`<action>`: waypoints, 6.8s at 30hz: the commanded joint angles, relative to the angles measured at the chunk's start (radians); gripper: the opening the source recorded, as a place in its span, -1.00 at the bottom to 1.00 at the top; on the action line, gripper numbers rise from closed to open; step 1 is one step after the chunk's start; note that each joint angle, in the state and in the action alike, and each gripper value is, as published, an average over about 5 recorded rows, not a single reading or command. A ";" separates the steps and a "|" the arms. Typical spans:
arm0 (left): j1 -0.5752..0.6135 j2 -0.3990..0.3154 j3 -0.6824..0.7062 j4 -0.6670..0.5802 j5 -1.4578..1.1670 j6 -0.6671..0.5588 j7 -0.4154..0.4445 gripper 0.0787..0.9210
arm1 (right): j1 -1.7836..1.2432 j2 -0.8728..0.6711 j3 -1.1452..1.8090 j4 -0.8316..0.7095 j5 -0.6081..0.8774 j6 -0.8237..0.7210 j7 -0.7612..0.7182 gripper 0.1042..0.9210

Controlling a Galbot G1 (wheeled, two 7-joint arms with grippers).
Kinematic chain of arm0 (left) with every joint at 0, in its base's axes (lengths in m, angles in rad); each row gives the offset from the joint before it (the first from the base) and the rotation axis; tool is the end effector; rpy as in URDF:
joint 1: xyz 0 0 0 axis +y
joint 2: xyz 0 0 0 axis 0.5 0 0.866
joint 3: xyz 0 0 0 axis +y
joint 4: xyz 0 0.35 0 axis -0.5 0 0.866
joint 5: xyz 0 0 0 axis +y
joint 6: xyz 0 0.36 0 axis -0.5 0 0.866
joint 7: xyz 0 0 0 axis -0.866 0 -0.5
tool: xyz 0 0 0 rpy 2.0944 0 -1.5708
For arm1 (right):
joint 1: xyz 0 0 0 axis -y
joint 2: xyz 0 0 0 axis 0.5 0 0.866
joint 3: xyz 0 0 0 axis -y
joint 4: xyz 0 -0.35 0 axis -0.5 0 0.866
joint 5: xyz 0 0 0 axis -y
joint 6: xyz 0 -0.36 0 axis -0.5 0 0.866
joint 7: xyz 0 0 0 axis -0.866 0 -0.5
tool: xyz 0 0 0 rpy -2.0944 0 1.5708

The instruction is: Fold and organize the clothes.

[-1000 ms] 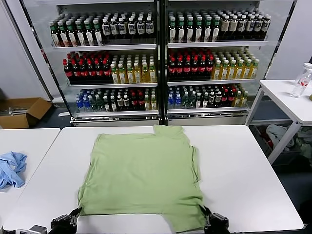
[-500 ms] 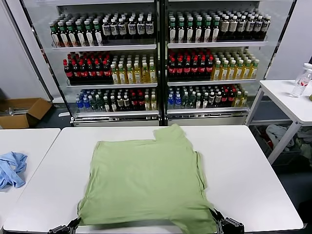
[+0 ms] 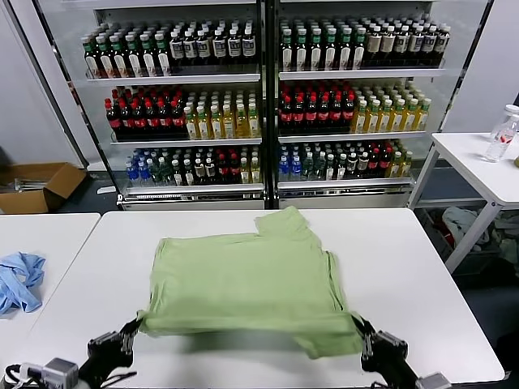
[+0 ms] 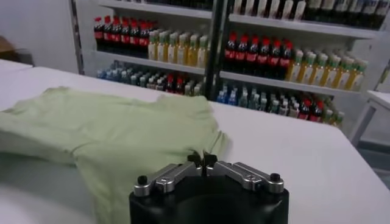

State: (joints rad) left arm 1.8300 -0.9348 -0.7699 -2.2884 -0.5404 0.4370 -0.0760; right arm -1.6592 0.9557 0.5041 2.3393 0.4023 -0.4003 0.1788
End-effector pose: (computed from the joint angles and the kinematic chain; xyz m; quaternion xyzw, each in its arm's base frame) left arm 0.1499 0.1205 -0.2223 -0.0746 -0.9653 -0.0785 0.2377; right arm 0.1633 -0.0535 -0.2177 0.1126 -0.9771 0.0886 0.1573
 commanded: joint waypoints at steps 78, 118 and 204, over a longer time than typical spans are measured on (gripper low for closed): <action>-0.280 -0.051 0.214 0.314 -0.031 0.088 -0.092 -0.09 | 0.227 0.159 -0.203 -0.360 -0.039 0.012 0.044 -0.50; 0.075 -0.053 0.089 -0.037 0.117 0.015 -0.007 -0.68 | -0.273 0.092 0.057 0.079 -0.135 0.059 0.086 -0.42; -0.801 0.002 0.423 0.730 -0.024 0.042 0.265 -0.54 | 1.135 0.457 -0.459 -1.221 0.005 0.036 0.035 -0.75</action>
State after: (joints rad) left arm 1.0177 -0.9308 -0.3505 -1.5565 -0.5618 0.5107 0.1889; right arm -0.5276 1.4092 0.0476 1.1014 0.4176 -0.4205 0.2351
